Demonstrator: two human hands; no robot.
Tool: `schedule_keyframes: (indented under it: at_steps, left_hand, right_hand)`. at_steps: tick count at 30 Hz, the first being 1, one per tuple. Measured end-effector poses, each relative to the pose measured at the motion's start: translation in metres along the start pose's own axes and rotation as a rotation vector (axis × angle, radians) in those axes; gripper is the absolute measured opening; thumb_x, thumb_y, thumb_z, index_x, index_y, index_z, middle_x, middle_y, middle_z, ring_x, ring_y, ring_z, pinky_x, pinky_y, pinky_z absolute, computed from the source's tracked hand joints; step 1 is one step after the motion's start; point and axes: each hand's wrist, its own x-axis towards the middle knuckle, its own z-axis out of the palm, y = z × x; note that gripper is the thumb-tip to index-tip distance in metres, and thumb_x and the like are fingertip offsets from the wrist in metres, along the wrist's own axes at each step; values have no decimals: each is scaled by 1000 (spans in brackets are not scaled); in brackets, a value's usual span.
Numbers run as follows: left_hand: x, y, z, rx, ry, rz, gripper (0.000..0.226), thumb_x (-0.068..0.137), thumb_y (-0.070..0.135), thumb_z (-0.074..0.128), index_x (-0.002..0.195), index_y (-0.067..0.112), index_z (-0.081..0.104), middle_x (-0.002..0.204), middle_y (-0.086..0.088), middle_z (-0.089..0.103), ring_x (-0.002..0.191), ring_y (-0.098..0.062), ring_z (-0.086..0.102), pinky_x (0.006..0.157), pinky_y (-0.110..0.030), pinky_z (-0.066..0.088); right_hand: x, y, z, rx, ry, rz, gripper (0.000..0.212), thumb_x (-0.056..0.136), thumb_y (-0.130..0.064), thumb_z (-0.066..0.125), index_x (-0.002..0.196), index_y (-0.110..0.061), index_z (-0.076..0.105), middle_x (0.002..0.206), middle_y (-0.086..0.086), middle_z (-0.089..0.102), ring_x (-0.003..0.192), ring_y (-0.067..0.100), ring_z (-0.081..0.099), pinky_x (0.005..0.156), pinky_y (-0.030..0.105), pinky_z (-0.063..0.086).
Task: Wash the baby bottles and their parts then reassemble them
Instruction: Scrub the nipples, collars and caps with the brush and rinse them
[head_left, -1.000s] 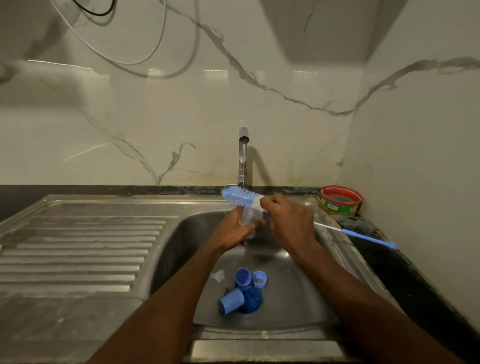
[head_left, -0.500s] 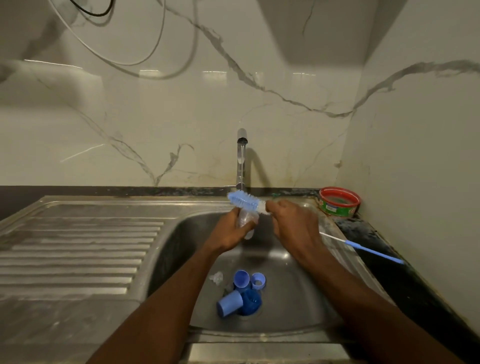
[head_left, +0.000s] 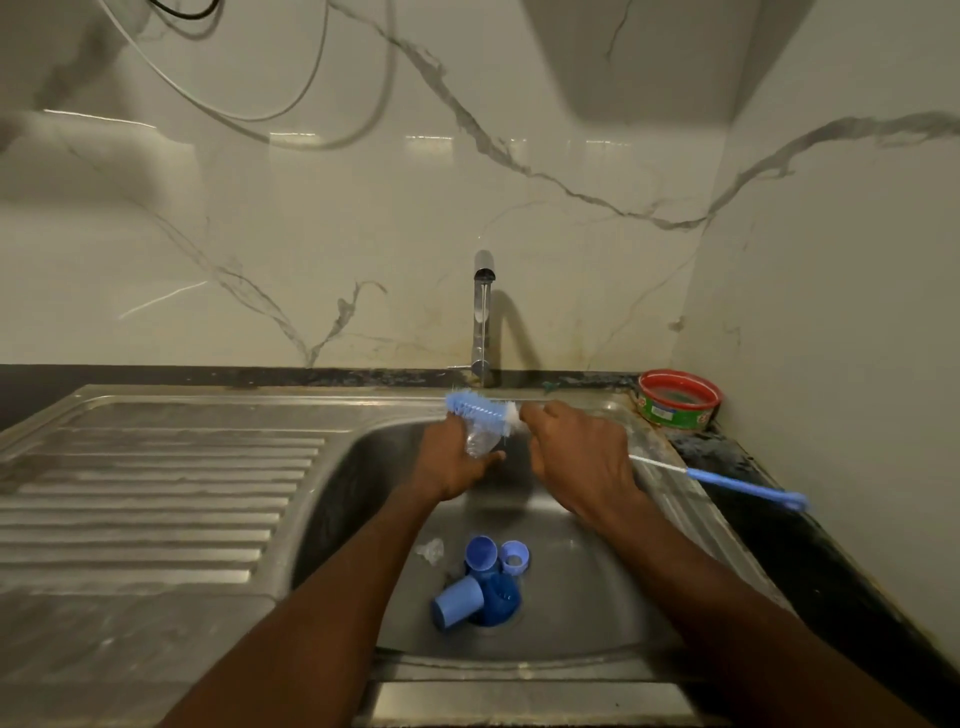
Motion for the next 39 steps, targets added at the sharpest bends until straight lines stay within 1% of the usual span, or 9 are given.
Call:
schedule_keyframes:
  at_steps: [3, 10, 15, 17, 22, 25, 31, 36, 39]
  left_hand:
    - [-1, 6, 6, -49, 9, 8, 66, 81, 40, 83, 133, 17, 49, 127, 1, 62, 113, -14, 60, 99, -32, 50]
    - [1, 8, -8, -292, 115, -44, 42, 92, 33, 73, 129, 20, 55, 117, 3, 59, 102, -9, 60, 98, -37, 50]
    - [-2, 7, -12, -423, 14, -62, 54, 86, 34, 79, 133, 25, 54, 124, 5, 63, 104, -6, 61, 72, -13, 49]
    - [-8, 16, -10, -489, -99, -14, 56, 84, 39, 79, 132, 30, 53, 127, 12, 60, 112, -7, 61, 74, -10, 50]
    - [-12, 20, -7, -539, -328, 62, 67, 81, 39, 84, 140, 30, 54, 137, 10, 63, 125, -8, 59, 109, -34, 47]
    - [-9, 13, -12, -527, -285, 43, 74, 74, 41, 89, 139, 33, 55, 135, 11, 63, 123, -8, 60, 110, -40, 47]
    - [-4, 11, -20, -719, -157, -104, 57, 75, 12, 82, 125, 28, 59, 122, -3, 68, 114, -22, 65, 103, -50, 53]
    - [-12, 20, -15, -645, -318, -54, 49, 77, 11, 73, 121, 27, 58, 116, -4, 68, 109, -22, 66, 96, -38, 55]
    - [-14, 25, -18, -631, -239, -37, 42, 85, -2, 68, 110, 31, 56, 109, 2, 66, 103, -14, 64, 88, -27, 51]
  right_hand:
    - [11, -13, 3, -36, -48, 53, 50, 92, -41, 65, 138, -30, 49, 124, 2, 61, 102, 25, 66, 73, 34, 47]
    - [3, 19, 2, -25, -40, 192, 32, 88, -32, 62, 120, -32, 63, 105, -2, 71, 92, 23, 68, 66, 31, 39]
    - [1, 25, -3, 98, 109, 265, 24, 94, -31, 57, 118, -28, 59, 101, 0, 70, 85, 24, 67, 64, 32, 44]
    - [7, 13, -2, 118, 74, 204, 25, 96, -32, 56, 120, -28, 57, 103, -1, 69, 87, 23, 66, 65, 31, 39]
    - [17, 8, -2, 192, 76, 138, 28, 96, -42, 51, 122, -32, 55, 108, -1, 71, 94, 26, 66, 68, 33, 42]
    - [12, 23, -2, 223, 99, 158, 32, 93, -47, 55, 123, -35, 60, 105, 0, 72, 95, 28, 67, 73, 36, 48]
    - [4, 43, 4, 313, 162, 213, 34, 89, -50, 61, 118, -33, 65, 96, -2, 72, 86, 25, 67, 69, 34, 46]
    - [12, 12, 6, 354, 115, 118, 29, 92, -49, 58, 116, -33, 61, 96, -5, 71, 84, 22, 65, 66, 31, 38]
    - [15, 15, 7, 320, 123, 182, 29, 92, -52, 55, 113, -32, 60, 94, -4, 71, 85, 25, 66, 66, 33, 44]
